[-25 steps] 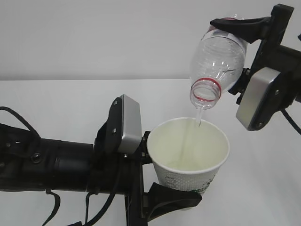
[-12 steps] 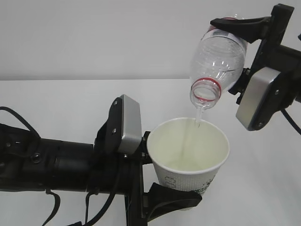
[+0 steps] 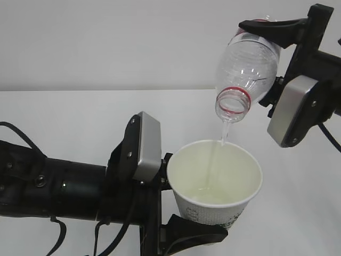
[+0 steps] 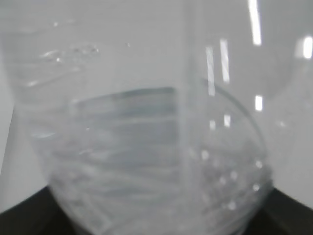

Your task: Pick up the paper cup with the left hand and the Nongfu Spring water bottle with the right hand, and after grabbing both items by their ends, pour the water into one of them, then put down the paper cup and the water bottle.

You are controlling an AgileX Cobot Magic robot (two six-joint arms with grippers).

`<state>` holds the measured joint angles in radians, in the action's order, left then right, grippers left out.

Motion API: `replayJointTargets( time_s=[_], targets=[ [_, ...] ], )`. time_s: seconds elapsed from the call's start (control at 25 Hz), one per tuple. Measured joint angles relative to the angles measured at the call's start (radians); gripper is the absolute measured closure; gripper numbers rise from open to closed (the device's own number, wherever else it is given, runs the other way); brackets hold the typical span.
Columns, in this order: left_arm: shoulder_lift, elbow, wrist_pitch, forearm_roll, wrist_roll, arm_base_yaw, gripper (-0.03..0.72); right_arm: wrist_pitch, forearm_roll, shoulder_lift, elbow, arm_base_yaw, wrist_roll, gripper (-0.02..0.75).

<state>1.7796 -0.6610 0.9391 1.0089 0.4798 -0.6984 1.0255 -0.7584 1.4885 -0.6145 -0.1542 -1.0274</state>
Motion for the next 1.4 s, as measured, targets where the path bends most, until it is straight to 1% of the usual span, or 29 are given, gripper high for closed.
replayJointTargets(
  time_s=[1.4],
  targets=[
    [0.000,0.000,0.015,-0.002,0.000,0.000,0.149,0.002,0.002,0.000,0.000,0.000,-0.005,0.212]
  ],
)
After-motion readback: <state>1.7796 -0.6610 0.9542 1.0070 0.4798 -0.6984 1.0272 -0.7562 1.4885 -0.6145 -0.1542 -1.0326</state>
